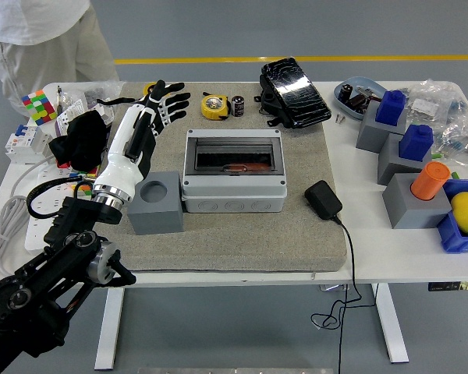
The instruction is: Fetch the battery,place it into the box,close the lid of the box
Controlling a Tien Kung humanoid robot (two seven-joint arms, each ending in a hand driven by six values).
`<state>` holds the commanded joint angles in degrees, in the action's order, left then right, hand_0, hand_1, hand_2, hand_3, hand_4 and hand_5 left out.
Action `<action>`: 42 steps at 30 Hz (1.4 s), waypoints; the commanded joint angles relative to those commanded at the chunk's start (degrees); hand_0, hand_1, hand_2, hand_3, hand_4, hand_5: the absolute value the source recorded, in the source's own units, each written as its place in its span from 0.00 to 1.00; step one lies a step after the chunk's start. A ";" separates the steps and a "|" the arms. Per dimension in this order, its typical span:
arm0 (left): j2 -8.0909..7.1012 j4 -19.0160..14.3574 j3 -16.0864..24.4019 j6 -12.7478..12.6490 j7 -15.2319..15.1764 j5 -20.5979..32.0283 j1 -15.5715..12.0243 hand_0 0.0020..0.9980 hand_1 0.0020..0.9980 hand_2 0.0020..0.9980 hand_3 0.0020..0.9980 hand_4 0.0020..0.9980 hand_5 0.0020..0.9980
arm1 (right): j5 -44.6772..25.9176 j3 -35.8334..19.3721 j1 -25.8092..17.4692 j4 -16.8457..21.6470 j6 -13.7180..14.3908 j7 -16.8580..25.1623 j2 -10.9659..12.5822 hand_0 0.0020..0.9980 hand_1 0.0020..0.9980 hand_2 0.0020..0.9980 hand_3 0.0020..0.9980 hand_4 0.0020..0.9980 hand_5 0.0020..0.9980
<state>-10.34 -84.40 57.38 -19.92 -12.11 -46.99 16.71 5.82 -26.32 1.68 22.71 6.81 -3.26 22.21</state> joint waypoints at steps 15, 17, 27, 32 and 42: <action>-3.24 0.69 11.25 0.85 1.27 0.97 -6.86 0.73 0.74 0.69 0.74 0.94 0.92 | 0.11 -0.04 0.01 -0.04 -0.05 -0.45 0.15 0.62 0.64 0.66 0.57 0.99 0.53; -3.24 1.00 12.91 1.01 1.73 0.04 -7.19 0.73 0.74 0.69 0.74 0.94 0.92 | 0.11 -0.02 0.15 -0.04 -0.02 -0.47 0.23 0.62 0.64 0.66 0.57 0.99 0.53; -3.02 2.06 15.42 2.33 4.30 -3.54 -7.61 0.71 0.71 0.68 0.72 0.95 0.71 | 0.16 -0.71 0.32 -0.06 0.02 -0.47 0.29 0.63 0.64 0.66 0.57 0.99 0.53; -2.34 2.53 17.73 2.73 5.02 -4.27 -8.13 0.69 0.69 0.68 0.72 0.94 0.71 | 0.12 -1.00 0.25 -0.12 0.00 -0.52 0.23 0.62 0.64 0.66 0.57 0.99 0.53; -2.02 2.50 20.89 3.23 6.06 -5.73 -8.04 0.67 0.68 0.67 0.72 0.95 0.70 | 0.11 -1.43 0.57 -0.18 0.01 -0.51 0.27 0.63 0.64 0.66 0.57 0.98 0.53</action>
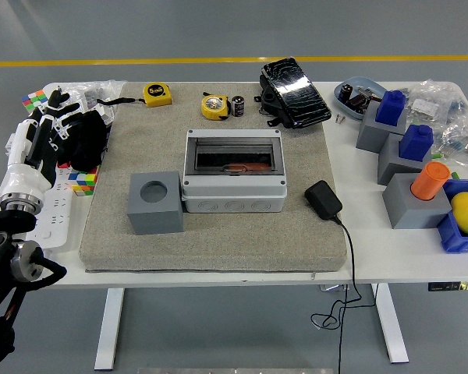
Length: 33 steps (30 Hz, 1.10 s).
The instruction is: Fetch the battery,place it into the box,close the lid of the box
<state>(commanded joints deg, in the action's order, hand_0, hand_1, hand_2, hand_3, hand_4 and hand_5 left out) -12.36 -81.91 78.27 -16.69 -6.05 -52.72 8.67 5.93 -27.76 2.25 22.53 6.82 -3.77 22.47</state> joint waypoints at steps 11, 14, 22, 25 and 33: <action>0.12 0.00 1.44 0.09 0.33 -0.41 -0.33 0.68 0.68 0.67 0.72 0.95 0.71 | -0.24 0.14 0.08 -0.14 -0.04 -0.04 0.06 0.63 0.64 0.66 0.57 0.98 0.53; 0.13 0.00 1.58 0.13 0.46 -0.52 -0.36 0.68 0.68 0.67 0.72 0.95 0.71 | -0.17 0.06 0.06 -0.11 -0.04 -0.02 0.02 0.62 0.64 0.66 0.57 0.98 0.53; 0.12 -0.26 1.90 0.09 0.57 -0.69 -0.39 0.68 0.67 0.67 0.72 0.95 0.71 | -0.16 0.07 0.05 -0.13 -0.09 -0.07 -0.03 0.62 0.64 0.66 0.57 0.98 0.54; 0.11 -0.24 1.98 0.12 0.68 -0.73 -0.36 0.67 0.67 0.67 0.71 0.95 0.72 | -0.18 0.06 0.06 -0.15 -0.09 -0.09 -0.03 0.62 0.64 0.66 0.57 0.98 0.54; 0.09 -0.37 1.92 0.19 0.88 -0.74 -0.39 0.67 0.67 0.67 0.72 0.95 0.72 | -0.17 0.08 0.03 -0.15 -0.12 -0.09 -0.12 0.62 0.64 0.66 0.57 0.98 0.54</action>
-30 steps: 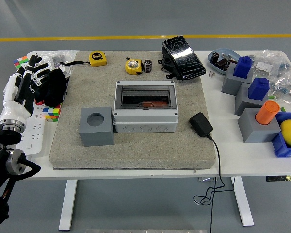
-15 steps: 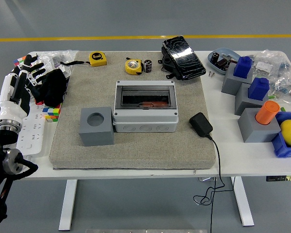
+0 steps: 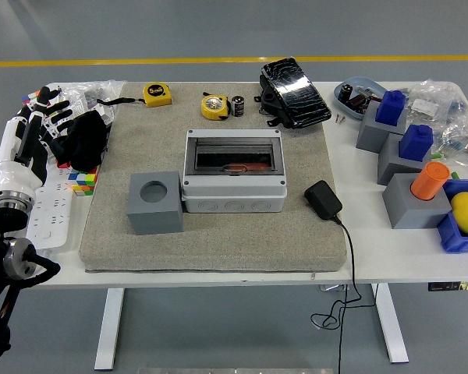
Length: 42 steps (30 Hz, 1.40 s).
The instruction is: Fetch the battery,place it into the box,close the lid of the box
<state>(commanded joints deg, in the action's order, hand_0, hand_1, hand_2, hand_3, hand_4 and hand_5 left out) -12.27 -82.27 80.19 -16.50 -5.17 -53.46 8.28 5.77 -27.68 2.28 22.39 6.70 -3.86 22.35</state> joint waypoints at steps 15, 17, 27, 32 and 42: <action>-0.20 -0.42 0.15 -0.01 0.10 -0.14 -0.09 0.66 0.67 0.67 0.71 0.94 0.72 | -0.14 0.24 0.14 -0.15 0.06 -0.01 -0.19 0.62 0.64 0.66 0.57 0.98 0.54; -0.20 -0.48 0.22 -0.03 0.11 -0.18 -0.06 0.66 0.67 0.67 0.71 0.94 0.72 | -0.11 0.18 0.23 -0.15 0.08 0.01 -0.21 0.62 0.64 0.66 0.57 0.98 0.54; -0.22 -0.70 0.19 -0.10 0.33 -0.32 -0.19 0.65 0.67 0.67 0.71 0.94 0.72 | -0.17 0.52 0.33 -0.19 0.08 0.01 -0.22 0.62 0.64 0.66 0.57 0.98 0.54; -0.23 -0.83 0.21 -0.09 0.49 -0.45 -0.17 0.65 0.67 0.67 0.71 0.94 0.72 | -0.09 0.34 0.25 -0.22 0.05 0.10 -0.33 0.62 0.64 0.66 0.57 0.98 0.54; -0.02 -0.94 0.42 -0.08 0.72 -0.56 -0.39 0.65 0.67 0.67 0.71 0.94 0.72 | -0.05 0.12 0.18 -0.28 0.05 0.04 -0.54 0.62 0.64 0.66 0.57 0.98 0.54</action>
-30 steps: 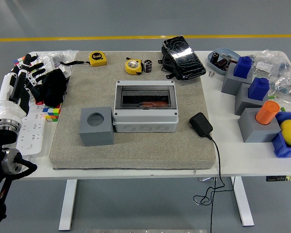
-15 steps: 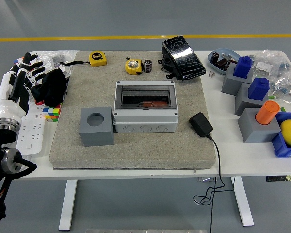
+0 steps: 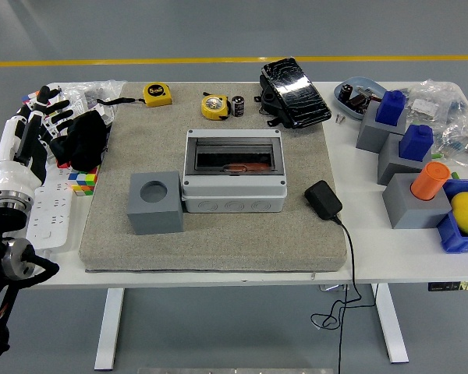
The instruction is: Fetch the battery,place it into the box,close the lid of the box
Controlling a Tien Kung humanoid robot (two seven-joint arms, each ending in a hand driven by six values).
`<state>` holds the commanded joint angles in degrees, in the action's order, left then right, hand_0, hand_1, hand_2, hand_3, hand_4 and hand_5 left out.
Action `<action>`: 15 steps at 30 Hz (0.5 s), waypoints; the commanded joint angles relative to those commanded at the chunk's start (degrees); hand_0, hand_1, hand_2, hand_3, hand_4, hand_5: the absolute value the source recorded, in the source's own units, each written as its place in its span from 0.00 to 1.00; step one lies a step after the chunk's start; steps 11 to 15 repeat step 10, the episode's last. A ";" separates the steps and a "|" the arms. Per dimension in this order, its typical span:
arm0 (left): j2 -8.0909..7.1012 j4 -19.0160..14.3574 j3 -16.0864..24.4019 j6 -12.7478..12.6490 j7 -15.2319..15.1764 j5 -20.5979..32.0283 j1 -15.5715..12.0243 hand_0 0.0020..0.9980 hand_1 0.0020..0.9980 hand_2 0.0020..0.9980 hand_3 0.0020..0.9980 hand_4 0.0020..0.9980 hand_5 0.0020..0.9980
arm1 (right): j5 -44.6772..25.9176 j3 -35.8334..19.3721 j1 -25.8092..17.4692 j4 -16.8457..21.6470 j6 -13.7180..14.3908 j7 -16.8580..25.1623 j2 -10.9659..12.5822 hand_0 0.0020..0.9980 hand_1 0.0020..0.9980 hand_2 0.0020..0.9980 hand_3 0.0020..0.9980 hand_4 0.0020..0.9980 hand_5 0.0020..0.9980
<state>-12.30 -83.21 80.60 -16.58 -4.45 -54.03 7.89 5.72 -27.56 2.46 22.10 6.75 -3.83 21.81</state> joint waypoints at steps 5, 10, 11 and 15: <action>-0.01 -0.02 0.05 -0.05 0.00 0.09 -0.01 0.65 0.66 0.67 0.71 0.94 0.72 | 0.13 0.00 0.01 0.08 -0.02 -0.01 0.09 0.62 0.64 0.66 0.57 0.98 0.54; 0.01 -0.06 0.05 -0.05 -0.03 0.11 0.05 0.65 0.66 0.67 0.71 0.94 0.72 | 0.08 0.00 0.12 0.07 -0.03 -0.03 0.08 0.62 0.64 0.66 0.57 0.98 0.54; 0.01 -0.06 0.05 -0.05 -0.03 0.11 0.05 0.65 0.66 0.67 0.71 0.94 0.72 | 0.08 0.00 0.12 0.07 -0.03 -0.03 0.08 0.62 0.64 0.66 0.57 0.98 0.54; 0.01 -0.06 0.05 -0.05 -0.03 0.11 0.05 0.65 0.66 0.67 0.71 0.94 0.72 | 0.08 0.00 0.12 0.07 -0.03 -0.03 0.08 0.62 0.64 0.66 0.57 0.98 0.54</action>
